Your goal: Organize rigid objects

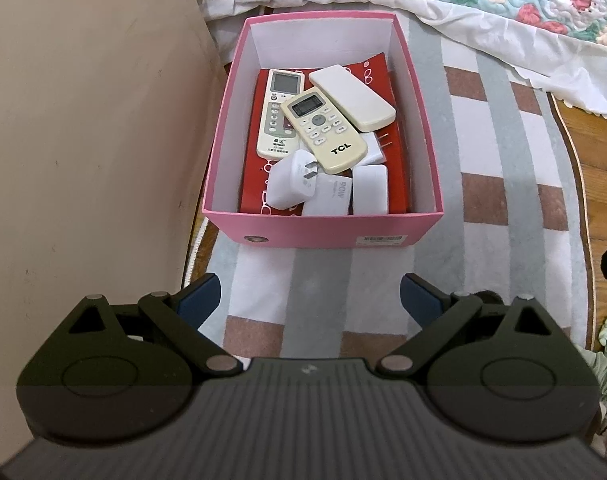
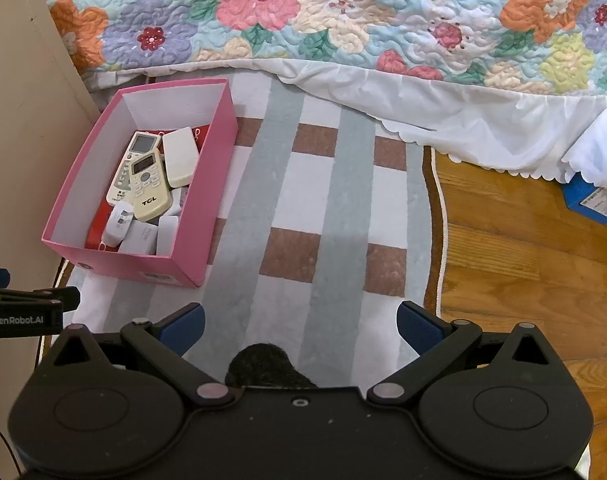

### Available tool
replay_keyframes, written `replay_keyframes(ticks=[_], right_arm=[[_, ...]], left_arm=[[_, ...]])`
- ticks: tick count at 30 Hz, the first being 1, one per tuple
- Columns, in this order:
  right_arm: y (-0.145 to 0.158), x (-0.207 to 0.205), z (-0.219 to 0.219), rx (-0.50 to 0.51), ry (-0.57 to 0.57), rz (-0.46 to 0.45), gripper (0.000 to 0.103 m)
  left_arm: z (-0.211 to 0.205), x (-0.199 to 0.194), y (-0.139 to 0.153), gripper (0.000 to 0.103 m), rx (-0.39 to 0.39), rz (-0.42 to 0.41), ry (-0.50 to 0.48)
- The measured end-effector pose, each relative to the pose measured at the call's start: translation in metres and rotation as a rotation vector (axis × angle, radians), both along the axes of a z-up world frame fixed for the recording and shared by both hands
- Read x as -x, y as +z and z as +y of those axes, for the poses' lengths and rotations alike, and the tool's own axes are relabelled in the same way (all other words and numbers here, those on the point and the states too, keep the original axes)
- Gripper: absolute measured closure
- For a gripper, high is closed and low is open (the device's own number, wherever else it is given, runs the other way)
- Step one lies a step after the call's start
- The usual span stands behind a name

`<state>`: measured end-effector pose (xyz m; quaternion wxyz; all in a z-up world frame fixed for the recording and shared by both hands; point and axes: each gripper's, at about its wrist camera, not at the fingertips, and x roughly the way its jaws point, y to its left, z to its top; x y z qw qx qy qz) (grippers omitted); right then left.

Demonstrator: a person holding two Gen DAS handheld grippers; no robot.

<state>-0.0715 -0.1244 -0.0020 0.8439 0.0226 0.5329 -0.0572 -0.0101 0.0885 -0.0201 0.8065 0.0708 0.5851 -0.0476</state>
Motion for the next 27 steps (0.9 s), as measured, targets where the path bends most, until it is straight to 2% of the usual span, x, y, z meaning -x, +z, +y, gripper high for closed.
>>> replay_keyframes(ticks=[27], right_arm=[[-0.0031,0.0014,-0.0023,0.005,-0.046,0.026,0.000]], left_arm=[[0.0011,-0.0003,-0.0012,0.005,-0.035,-0.013,0.005]])
